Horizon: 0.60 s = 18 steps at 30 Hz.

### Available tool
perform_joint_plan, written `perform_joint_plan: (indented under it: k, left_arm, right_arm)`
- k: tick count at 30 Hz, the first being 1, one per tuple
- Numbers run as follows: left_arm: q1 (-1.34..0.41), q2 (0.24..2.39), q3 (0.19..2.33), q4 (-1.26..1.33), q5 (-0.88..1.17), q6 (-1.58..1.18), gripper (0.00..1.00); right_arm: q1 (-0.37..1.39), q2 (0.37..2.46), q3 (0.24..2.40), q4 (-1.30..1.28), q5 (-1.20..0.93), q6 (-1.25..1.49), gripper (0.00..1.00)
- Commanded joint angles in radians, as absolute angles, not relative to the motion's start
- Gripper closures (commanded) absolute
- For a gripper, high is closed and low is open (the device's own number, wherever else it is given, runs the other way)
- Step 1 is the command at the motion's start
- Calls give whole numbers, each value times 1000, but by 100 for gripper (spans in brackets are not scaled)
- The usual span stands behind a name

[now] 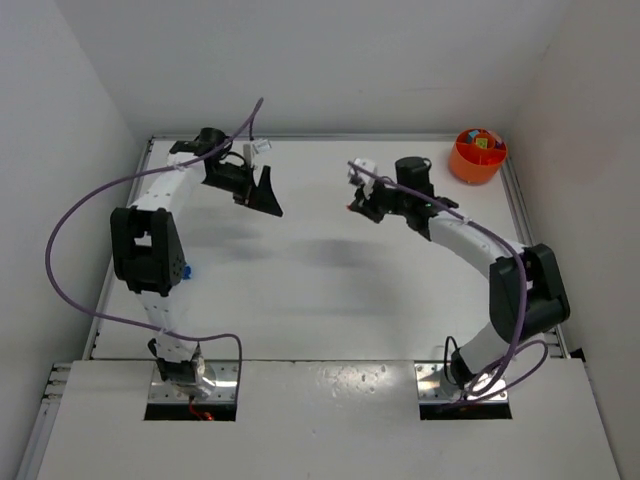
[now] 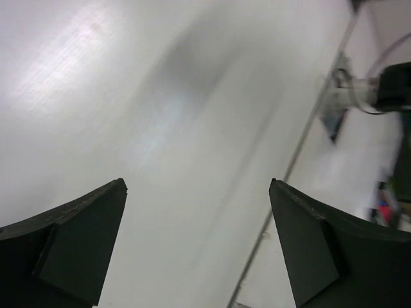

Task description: Sort the legos into containers by color

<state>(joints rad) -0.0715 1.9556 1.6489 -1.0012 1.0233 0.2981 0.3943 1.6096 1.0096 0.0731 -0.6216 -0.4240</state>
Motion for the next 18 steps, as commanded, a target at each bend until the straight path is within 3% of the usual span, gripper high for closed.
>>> perform_joint_plan:
  k: [1, 3, 7, 10, 13, 18]
  left_arm:
    - [-147, 1850, 1729, -885, 736, 167, 0]
    - [-202, 1829, 1767, -844, 512, 100, 0]
    - [-305, 1777, 1828, -784, 77, 14, 0]
    - [-345, 1767, 1900, -770, -81, -59, 0]
    - [-345, 1787, 1910, -794, -74, -60, 0]
    - [-290, 1787, 1891, -804, 192, -61, 0]
  right_arm:
    - [310, 1572, 1095, -98, -278, -240, 100]
    - [227, 1556, 1117, -145, -136, -215, 100]
    - [39, 1569, 1187, -237, -55, -142, 100]
    - [-50, 1636, 1283, -314, -45, -62, 100]
    - [-136, 1687, 1367, -324, -14, -19, 100]
    - [-207, 1836, 1559, -365, 51, 52, 100]
